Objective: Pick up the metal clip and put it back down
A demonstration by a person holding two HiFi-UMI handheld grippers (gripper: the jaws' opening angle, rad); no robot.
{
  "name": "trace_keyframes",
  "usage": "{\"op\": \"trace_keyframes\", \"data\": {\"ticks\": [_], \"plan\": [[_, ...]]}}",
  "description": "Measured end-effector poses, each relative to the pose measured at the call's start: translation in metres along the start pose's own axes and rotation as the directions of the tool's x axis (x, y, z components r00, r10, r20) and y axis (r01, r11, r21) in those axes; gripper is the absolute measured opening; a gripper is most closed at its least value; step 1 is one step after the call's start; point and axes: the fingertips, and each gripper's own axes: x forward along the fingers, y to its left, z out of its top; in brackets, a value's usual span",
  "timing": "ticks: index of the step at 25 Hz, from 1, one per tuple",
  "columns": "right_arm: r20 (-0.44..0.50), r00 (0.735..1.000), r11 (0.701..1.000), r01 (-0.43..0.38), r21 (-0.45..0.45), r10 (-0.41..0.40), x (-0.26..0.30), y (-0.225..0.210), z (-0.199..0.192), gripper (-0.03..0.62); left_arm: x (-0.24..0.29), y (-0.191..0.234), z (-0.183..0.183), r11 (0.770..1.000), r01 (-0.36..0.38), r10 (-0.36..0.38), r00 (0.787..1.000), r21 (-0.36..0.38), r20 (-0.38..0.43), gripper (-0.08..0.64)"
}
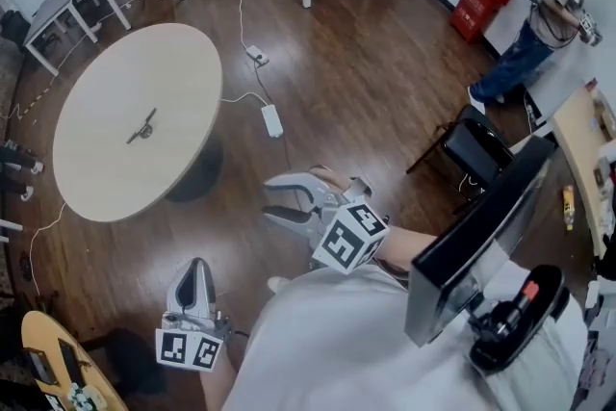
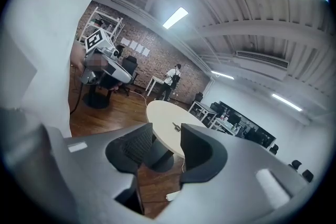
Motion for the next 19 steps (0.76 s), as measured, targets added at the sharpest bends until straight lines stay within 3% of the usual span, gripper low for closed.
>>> {"op": "trace_keyframes", "data": {"ticks": [7, 19], "plan": [[-0.005, 0.999, 0.998, 0.049, 0.036, -0.048, -0.038, -0.014, -0.021, 0.169, 0.019, -0.04, 0.0, 0.999, 0.038, -0.037, 0.999, 0.024, -0.04, -0.005], [0.011, 0.999, 0.998, 0.038, 0.045, -0.039, -0.072, -0.009, -0.037, 0.16, 0.024, -0.081, -0.008, 0.998, 0.034, -0.032, 0.998, 0.049, -0.045, -0.005]]}}
